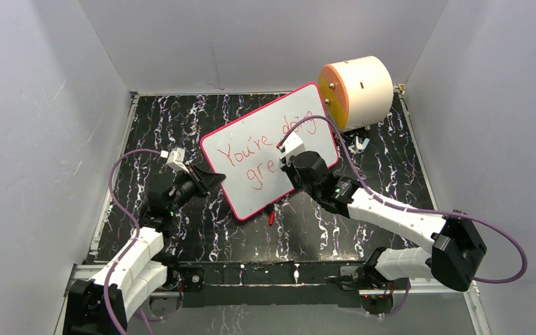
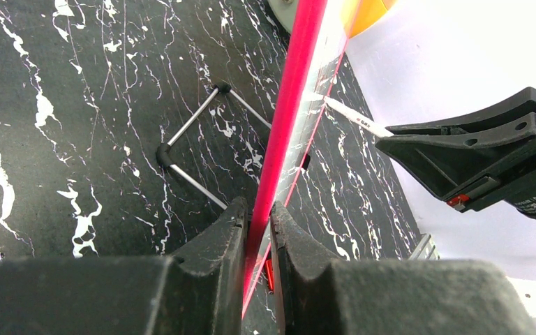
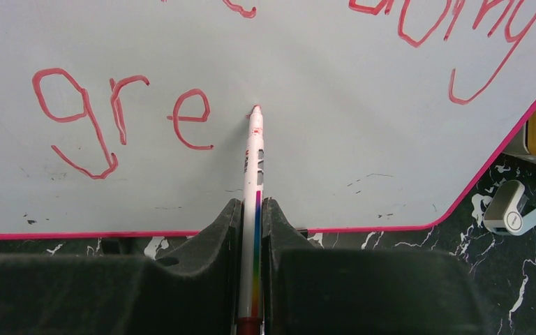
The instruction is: Write a sentence on the whiteboard
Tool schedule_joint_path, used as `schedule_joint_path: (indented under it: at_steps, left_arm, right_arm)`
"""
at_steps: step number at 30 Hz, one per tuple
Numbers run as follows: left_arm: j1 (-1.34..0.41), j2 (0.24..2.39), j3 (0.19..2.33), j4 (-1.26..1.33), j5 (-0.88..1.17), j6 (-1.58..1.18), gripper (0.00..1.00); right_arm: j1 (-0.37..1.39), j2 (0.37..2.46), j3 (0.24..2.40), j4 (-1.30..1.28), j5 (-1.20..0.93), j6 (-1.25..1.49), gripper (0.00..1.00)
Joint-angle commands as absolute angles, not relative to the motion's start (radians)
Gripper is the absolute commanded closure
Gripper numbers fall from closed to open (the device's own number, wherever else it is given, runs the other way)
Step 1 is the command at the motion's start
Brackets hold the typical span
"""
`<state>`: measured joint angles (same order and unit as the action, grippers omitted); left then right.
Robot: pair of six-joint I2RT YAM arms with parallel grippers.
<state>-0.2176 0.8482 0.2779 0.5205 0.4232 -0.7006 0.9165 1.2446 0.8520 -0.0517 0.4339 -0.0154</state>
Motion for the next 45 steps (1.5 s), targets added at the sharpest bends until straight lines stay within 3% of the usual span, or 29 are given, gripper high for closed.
schedule_joint_path:
  at_steps: [1, 32, 45]
  left_arm:
    - [-0.213, 0.858, 0.298, 0.464, 0.384, -0.696, 1.00]
    - [-0.213, 0.856, 0.307, 0.447, 0.378, -0.695, 1.00]
    - [-0.213, 0.852, 0.310, 0.439, 0.378, -0.693, 1.00]
  right_arm:
    - [0.910, 1.248, 0.847, 0.038, 0.420, -0.027, 1.00]
    - [0.910, 1.212, 0.832, -0.123, 0.302, -0.028, 1.00]
    - [0.910, 1.210, 0.825, -0.089, 0.420, -0.031, 1.00]
